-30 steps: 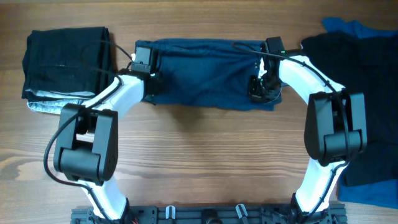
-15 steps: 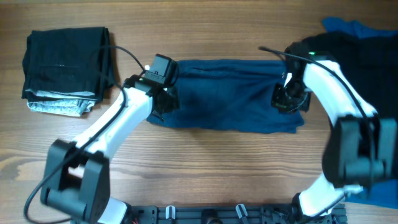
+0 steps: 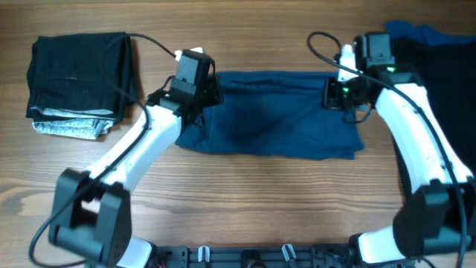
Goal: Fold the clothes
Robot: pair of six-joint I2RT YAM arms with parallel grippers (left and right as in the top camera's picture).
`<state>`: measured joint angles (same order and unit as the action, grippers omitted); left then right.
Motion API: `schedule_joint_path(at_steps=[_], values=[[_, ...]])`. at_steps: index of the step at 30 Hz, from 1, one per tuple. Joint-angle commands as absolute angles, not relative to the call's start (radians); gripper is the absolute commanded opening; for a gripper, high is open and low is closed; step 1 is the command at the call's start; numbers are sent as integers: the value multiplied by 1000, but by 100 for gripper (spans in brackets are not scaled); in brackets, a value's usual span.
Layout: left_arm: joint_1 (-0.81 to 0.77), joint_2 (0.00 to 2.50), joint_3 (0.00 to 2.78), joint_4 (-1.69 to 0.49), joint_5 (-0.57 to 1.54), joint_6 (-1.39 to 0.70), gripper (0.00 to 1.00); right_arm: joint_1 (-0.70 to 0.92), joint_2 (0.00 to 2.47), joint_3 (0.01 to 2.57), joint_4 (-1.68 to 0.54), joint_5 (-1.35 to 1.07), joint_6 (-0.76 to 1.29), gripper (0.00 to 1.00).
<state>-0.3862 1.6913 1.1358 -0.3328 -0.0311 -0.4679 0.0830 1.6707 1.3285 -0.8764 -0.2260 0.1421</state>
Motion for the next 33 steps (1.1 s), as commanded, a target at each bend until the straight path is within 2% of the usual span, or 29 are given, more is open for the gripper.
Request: schedule_joint_path(at_steps=[1,13,18,23,26,29,31,33], values=[[-385,1774,1140,-273,-27,-443,5,123,1765,1333,-782,-274,85,4],[-286,1948,1140,-83,-42,-399,4,140,2062,1333,-371,-270,80,5],[-278,2027,1140,-75,-42,-396,4,140,2075,1333,-166,-264,81,14],[-278,2027,1140,-57,-42,-390,4,137,2061,1341,-123,-159,78,14],[-279,1955,1140,-48,-42,-347,4,127,1931,1351,-174,-181,79,13],[-279,1826,1140,-65,-42,-347,4,125,1776,1350,-412,-174,78,6],[-279,1773,1140,-87,-41,-347,4,125,1765,1349,-547,-113,78,4],[-279,1780,1140,-115,-42,-347,4,125,1795,1320,-592,-38,79,4]])
